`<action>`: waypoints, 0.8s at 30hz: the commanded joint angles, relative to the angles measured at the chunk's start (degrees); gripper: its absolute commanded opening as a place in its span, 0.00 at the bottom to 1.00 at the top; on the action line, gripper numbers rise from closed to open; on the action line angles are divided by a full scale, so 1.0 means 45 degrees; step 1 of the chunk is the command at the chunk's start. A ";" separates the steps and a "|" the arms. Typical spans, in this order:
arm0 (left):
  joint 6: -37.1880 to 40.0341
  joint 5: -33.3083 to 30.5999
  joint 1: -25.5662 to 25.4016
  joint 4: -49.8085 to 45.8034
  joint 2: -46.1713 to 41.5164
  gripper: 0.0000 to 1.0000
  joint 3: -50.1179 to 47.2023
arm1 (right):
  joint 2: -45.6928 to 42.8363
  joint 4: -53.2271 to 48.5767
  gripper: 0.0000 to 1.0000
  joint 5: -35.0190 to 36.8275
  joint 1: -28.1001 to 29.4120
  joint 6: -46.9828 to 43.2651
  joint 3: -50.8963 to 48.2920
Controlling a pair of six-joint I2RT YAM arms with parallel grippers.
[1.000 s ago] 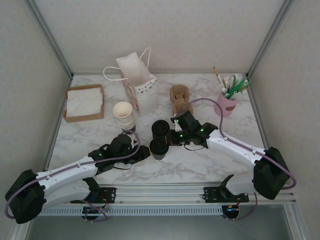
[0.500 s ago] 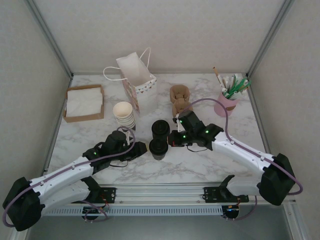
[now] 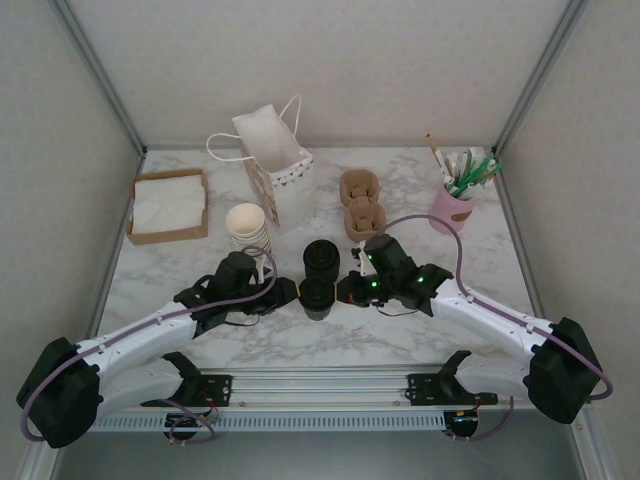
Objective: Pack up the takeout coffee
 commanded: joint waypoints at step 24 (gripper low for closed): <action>-0.0342 0.0489 -0.0581 0.1238 0.0634 0.35 -0.0772 | 0.0935 0.1336 0.04 -0.0494 0.0076 0.0515 -0.0572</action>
